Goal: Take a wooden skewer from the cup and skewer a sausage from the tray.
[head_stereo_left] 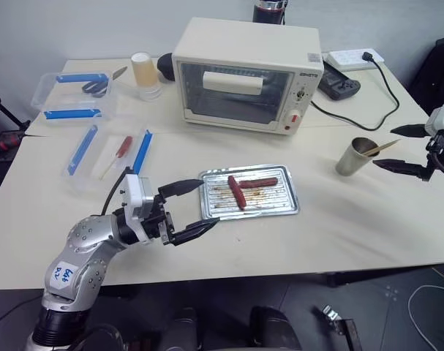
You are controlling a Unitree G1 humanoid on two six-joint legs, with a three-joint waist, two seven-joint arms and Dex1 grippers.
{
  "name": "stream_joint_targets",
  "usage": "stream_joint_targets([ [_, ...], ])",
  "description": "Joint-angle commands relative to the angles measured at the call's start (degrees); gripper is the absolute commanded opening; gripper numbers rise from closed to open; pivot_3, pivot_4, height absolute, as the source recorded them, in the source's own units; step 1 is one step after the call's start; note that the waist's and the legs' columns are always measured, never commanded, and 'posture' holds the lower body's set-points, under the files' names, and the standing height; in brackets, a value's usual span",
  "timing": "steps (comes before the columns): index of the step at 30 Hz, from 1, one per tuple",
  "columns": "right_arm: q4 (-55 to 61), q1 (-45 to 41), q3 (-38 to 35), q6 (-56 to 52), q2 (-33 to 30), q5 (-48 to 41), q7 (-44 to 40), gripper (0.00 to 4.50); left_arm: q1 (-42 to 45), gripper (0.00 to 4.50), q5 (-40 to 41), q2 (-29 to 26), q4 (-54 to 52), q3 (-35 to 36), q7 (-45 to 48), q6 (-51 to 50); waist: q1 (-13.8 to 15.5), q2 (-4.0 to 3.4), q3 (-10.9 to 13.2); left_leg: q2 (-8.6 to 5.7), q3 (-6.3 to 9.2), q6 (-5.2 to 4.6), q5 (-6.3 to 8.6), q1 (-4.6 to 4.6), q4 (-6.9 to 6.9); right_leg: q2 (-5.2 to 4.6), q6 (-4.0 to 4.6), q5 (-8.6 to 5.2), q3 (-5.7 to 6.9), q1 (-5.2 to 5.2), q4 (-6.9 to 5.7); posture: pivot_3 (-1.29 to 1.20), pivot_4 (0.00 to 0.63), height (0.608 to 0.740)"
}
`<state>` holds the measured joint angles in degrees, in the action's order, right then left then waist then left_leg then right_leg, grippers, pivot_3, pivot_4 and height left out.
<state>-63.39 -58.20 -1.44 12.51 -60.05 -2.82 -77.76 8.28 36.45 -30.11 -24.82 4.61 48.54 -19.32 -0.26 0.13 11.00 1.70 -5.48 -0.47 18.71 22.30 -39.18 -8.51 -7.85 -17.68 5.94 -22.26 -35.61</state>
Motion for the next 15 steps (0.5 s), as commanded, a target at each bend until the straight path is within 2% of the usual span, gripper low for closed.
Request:
stream_joint_targets([
  [1,-3.1,-2.3,0.3,0.9,-0.6,2.2,1.2,4.5,-1.0,4.49,0.3,-0.4,-2.5,1.0,-0.2,0.9,0.0,0.0,0.0,0.01,0.0,0.0,0.0,0.0,0.0,0.01,0.0,0.0,0.01,0.0,-0.01,0.0,0.15,0.74],
  [15,-5.1,-5.0,2.0,0.8,0.8,6.6,-0.5,4.5,-2.5,4.49,-0.2,-1.2,-1.4,1.6,0.4,2.4,0.1,-0.04,0.0,0.0,-0.01,0.01,-0.01,0.01,-0.01,0.0,0.0,0.0,-0.02,-0.02,-0.03,0.0,0.15,0.74],
])
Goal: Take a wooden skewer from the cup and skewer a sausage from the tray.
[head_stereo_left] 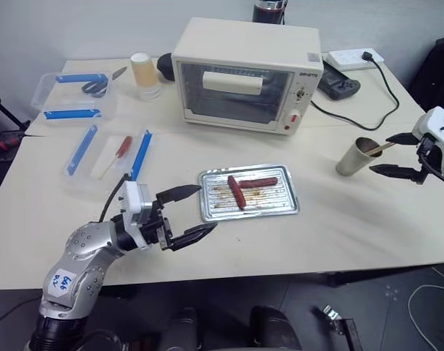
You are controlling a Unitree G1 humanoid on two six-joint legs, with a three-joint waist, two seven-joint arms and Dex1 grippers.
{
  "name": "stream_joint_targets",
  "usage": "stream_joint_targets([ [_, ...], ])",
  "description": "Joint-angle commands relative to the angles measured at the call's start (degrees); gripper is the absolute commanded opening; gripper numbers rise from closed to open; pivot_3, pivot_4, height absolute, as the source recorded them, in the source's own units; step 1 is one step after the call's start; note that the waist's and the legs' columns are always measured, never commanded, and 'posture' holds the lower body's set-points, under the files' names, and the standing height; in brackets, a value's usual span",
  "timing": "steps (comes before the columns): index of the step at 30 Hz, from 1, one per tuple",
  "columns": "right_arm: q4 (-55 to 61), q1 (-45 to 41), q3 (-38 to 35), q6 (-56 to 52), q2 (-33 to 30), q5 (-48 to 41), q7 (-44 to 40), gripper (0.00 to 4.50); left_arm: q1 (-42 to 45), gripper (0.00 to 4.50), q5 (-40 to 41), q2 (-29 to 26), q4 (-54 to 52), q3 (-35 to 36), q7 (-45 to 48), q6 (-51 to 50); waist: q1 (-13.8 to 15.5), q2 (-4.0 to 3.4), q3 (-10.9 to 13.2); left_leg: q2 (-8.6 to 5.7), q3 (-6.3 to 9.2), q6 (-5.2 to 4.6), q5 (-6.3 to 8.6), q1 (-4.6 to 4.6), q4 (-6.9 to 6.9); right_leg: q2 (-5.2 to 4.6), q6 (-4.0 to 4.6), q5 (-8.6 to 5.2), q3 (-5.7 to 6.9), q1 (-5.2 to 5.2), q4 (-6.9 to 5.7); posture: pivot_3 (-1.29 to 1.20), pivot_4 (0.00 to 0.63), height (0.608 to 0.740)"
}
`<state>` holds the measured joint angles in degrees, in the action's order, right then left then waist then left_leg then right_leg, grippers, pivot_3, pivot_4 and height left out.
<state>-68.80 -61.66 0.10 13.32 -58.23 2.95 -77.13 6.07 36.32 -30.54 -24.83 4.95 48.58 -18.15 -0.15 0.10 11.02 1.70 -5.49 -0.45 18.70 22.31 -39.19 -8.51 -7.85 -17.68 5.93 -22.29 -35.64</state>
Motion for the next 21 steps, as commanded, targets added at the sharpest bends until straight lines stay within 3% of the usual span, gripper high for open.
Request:
stream_joint_targets([
  [1,0.3,-1.7,0.9,-0.4,-1.2,1.4,-1.3,4.5,-0.3,4.49,-0.1,-0.7,-1.4,1.3,0.4,1.2,-0.1,0.0,0.0,0.0,0.0,0.0,0.0,0.0,0.0,0.0,0.0,0.0,0.0,0.0,0.0,0.0,0.15,0.74],
  [11,0.3,-7.6,3.5,-2.9,-0.9,5.7,2.2,4.5,0.0,4.49,-1.1,-0.1,-1.0,0.6,0.4,1.5,-0.1,-0.14,0.1,0.02,-0.05,0.01,0.0,0.01,0.01,0.01,0.0,0.0,-0.05,-0.08,-0.06,0.0,0.15,0.74],
  [16,-0.8,-9.6,5.9,-10.5,0.1,9.6,8.1,4.5,0.2,4.49,-1.5,0.0,-1.0,0.2,0.3,1.5,-0.1,-0.14,0.1,0.01,-0.05,0.01,0.0,0.03,0.0,0.0,0.0,0.0,-0.05,-0.09,-0.06,0.0,0.15,0.74],
  [21,-1.1,-12.5,3.9,-15.2,1.1,7.9,10.7,4.5,0.1,4.49,-1.8,-0.1,-1.2,0.7,-0.1,1.6,-0.2,-0.24,0.1,0.0,-0.09,0.01,0.0,0.07,0.0,0.0,0.0,0.0,-0.08,-0.16,-0.08,0.0,0.15,0.74],
])
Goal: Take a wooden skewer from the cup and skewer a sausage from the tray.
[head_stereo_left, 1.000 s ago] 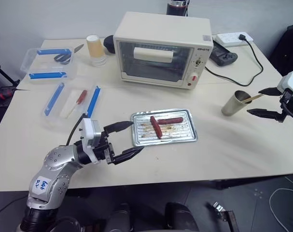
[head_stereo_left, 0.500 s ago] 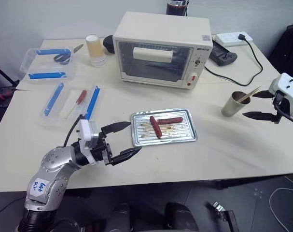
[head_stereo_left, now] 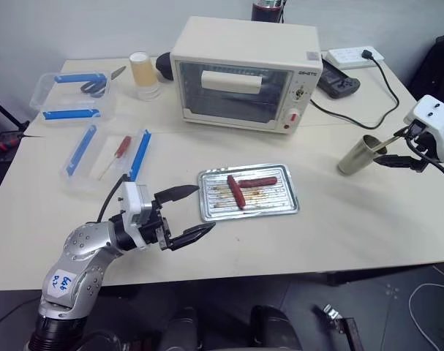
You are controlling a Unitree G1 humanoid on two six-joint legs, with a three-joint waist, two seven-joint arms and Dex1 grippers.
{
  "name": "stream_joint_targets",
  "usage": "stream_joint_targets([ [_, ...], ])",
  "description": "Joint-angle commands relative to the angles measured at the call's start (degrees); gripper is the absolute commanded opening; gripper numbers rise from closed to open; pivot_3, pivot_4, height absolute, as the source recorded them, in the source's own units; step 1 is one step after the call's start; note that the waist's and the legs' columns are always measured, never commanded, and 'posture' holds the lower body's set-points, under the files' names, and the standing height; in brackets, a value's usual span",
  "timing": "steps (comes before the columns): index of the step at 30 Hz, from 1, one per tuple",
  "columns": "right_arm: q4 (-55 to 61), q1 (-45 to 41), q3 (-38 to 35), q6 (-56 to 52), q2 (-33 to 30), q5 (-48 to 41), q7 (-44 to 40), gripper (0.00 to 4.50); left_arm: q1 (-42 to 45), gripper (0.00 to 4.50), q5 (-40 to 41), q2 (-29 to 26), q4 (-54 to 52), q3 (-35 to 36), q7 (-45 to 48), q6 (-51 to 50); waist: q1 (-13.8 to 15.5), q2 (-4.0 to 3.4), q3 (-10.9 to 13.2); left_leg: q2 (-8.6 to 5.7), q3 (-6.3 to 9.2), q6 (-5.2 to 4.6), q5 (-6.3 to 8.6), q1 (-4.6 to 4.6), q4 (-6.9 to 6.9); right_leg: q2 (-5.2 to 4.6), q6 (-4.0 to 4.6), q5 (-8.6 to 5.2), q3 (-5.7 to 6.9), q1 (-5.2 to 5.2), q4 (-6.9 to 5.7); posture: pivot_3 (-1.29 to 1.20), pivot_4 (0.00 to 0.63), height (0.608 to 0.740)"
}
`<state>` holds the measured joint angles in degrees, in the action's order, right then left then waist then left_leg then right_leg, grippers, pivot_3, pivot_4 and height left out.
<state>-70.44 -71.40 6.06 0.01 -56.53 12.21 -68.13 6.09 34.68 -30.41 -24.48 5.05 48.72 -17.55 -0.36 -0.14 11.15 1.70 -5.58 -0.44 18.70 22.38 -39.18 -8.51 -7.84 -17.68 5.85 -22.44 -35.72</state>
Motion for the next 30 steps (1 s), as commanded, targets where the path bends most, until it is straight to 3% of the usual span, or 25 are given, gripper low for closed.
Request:
stream_joint_targets([
  [1,0.5,-2.9,-2.0,-2.1,-0.7,-1.3,1.7,4.5,0.0,4.49,-0.1,-0.2,-1.6,0.6,-0.4,1.0,0.0,-0.01,0.0,0.01,0.0,0.0,0.0,0.0,0.0,0.01,0.0,0.0,0.0,-0.01,-0.02,0.0,0.15,0.74],
  [16,-1.9,-4.3,-5.9,-9.5,0.0,-4.2,3.5,4.5,0.4,4.49,-0.2,0.1,-1.5,0.1,-1.2,0.7,0.0,-0.01,0.0,0.0,-0.01,0.0,0.0,0.01,0.02,0.0,0.0,0.0,-0.01,-0.02,-0.02,0.0,0.15,0.74],
  [28,1.0,-3.5,-4.3,-6.6,2.9,-4.1,-2.7,4.5,0.0,4.49,-0.1,0.0,-2.4,0.1,-2.0,0.3,0.1,-0.01,0.0,0.0,-0.01,0.0,0.0,0.01,0.02,0.01,0.0,0.0,0.0,-0.03,-0.04,0.0,0.15,0.74],
  [30,0.9,-4.1,-4.2,-7.1,3.3,-4.1,-1.9,4.12,0.2,4.5,-0.1,0.1,-2.4,-0.1,-2.1,0.1,0.1,-0.01,0.0,-0.01,-0.01,0.0,0.0,0.02,0.02,0.0,0.0,0.0,0.0,-0.03,-0.03,0.0,0.15,0.74],
])
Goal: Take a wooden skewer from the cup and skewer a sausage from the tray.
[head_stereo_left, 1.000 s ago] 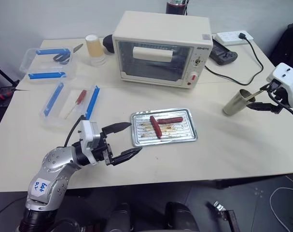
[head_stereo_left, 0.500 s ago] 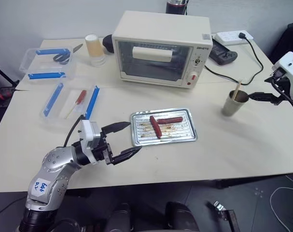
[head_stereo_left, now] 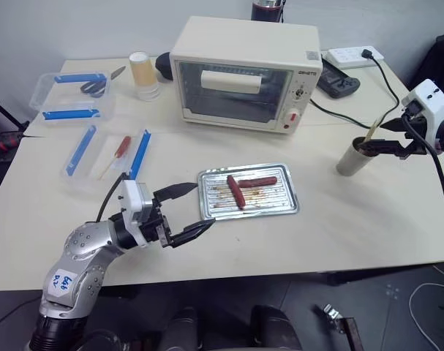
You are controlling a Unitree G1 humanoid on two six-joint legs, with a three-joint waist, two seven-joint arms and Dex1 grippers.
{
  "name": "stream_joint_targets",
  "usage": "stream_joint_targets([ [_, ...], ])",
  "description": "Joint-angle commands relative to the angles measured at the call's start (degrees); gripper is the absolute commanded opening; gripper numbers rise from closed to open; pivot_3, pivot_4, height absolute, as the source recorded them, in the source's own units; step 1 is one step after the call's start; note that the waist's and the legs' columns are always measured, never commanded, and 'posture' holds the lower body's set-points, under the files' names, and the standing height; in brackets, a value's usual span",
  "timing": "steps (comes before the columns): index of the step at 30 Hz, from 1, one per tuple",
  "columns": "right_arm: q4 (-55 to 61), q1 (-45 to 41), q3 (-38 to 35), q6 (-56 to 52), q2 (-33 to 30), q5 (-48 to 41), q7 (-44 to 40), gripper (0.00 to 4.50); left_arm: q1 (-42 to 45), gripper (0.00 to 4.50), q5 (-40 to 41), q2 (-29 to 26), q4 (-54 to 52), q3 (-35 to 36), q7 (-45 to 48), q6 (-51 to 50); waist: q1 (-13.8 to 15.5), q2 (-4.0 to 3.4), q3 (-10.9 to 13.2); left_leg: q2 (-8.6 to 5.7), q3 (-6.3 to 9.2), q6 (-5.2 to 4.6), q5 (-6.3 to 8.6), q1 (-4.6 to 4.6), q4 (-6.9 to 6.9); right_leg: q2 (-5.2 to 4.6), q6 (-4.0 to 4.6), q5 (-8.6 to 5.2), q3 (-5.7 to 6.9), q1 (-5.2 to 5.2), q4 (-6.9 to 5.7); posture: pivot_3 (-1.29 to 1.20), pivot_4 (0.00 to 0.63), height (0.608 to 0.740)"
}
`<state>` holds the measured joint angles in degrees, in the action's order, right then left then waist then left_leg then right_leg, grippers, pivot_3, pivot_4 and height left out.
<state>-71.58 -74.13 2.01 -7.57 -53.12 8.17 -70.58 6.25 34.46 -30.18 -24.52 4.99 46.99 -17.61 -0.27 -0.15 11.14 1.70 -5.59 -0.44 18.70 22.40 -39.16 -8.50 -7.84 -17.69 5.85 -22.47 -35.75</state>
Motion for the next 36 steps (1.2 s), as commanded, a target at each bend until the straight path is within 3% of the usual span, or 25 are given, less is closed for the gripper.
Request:
stream_joint_targets([
  [1,2.0,-1.5,0.1,0.9,0.0,0.2,1.1,3.94,0.1,4.5,0.1,-0.2,-2.3,0.0,-0.4,0.2,0.0,0.0,0.0,0.0,0.0,0.0,0.0,0.0,0.0,0.0,0.0,0.0,0.0,0.0,0.0,0.0,0.15,0.74],
  [5,1.5,-2.0,0.2,1.1,0.0,0.9,3.4,2.63,0.3,4.5,0.1,-0.2,-2.4,-0.1,-0.5,0.1,-0.1,0.0,0.0,0.01,0.0,0.01,0.0,0.0,0.0,0.0,0.0,0.0,0.0,0.0,-0.01,0.0,0.15,0.74],
  [20,-1.0,-2.3,-1.2,-0.6,1.5,0.1,4.9,2.63,0.9,4.5,0.2,-0.2,-2.5,-0.5,-1.2,-0.2,-0.1,0.0,0.0,0.01,0.0,0.0,0.0,0.0,0.0,0.0,0.0,0.0,0.0,0.0,-0.01,0.0,0.15,0.74],
  [23,-1.1,-2.1,-1.4,-0.6,1.6,0.0,5.2,2.03,0.8,4.5,0.3,-0.3,-2.6,-0.4,-1.3,-0.3,-0.1,0.0,0.0,0.0,0.0,0.0,0.0,0.0,0.0,0.01,0.0,0.0,0.0,0.0,-0.01,0.0,0.15,0.74],
  [29,-1.2,-1.7,-1.6,-0.9,1.6,-0.4,4.9,0.03,0.7,4.5,0.4,-0.3,-2.8,-0.4,-1.5,-0.5,-0.1,0.0,0.0,0.0,0.0,0.0,0.0,0.0,0.0,0.01,0.0,0.0,0.0,0.0,-0.01,0.0,0.15,0.74],
  [36,-1.0,-2.0,-2.4,-2.3,1.7,-1.4,6.4,0.03,0.8,4.5,0.3,-0.3,-2.9,-0.4,-1.5,-0.6,-0.1,0.0,0.0,0.0,0.0,0.0,0.0,0.0,0.0,0.0,0.0,0.0,0.0,0.0,-0.01,0.0,0.15,0.74],
])
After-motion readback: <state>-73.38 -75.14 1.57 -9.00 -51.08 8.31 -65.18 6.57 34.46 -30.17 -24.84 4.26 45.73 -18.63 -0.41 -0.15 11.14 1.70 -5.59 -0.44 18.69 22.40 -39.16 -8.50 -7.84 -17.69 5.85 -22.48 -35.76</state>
